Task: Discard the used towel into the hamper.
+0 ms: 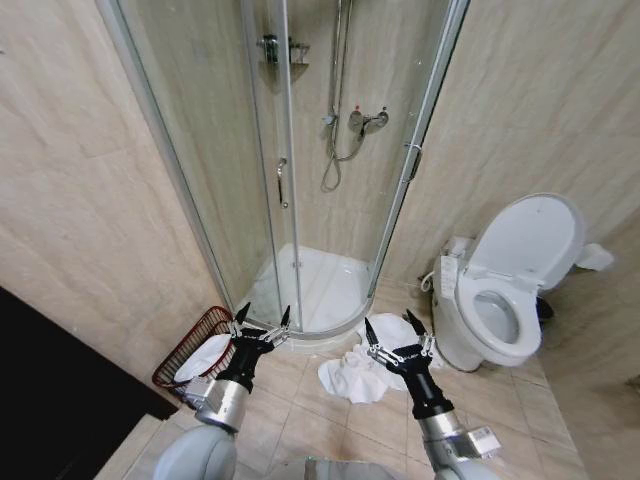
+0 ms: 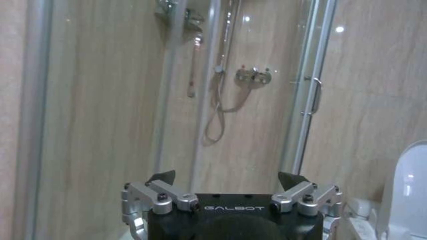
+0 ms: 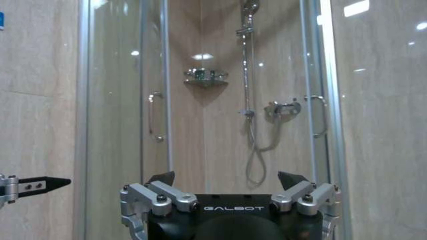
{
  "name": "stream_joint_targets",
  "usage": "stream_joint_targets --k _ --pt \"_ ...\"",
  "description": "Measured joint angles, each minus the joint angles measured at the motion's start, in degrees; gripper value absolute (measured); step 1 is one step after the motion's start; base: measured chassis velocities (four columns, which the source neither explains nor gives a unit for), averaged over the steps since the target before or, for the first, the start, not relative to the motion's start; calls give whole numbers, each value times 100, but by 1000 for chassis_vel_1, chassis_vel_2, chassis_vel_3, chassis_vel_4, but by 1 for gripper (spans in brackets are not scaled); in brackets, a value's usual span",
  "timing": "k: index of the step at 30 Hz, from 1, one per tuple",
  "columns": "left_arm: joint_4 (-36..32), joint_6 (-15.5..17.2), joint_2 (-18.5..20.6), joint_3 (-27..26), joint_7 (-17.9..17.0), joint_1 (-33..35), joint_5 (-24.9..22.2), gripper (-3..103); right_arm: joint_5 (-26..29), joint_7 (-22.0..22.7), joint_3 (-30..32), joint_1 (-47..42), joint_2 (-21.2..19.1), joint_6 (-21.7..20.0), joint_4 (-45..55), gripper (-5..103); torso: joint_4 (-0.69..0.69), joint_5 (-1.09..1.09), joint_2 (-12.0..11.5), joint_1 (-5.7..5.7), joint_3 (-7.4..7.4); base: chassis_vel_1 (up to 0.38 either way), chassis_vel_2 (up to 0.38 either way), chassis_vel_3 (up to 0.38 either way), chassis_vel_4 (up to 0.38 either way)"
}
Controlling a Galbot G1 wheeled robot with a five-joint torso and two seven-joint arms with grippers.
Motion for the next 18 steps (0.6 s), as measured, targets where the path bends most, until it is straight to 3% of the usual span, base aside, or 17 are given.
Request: stream_joint_targets --k 9,18 --pt "0 0 -3 1 0 0 0 100 0 1 4 0 -2 0 0 100 0 2 0 0 0 -143 -150 141 146" --pt "0 0 1 0 0 0 0 100 0 0 -1 0 0 0 0 100 0 -2 1 0 0 34 15 -16 -19"
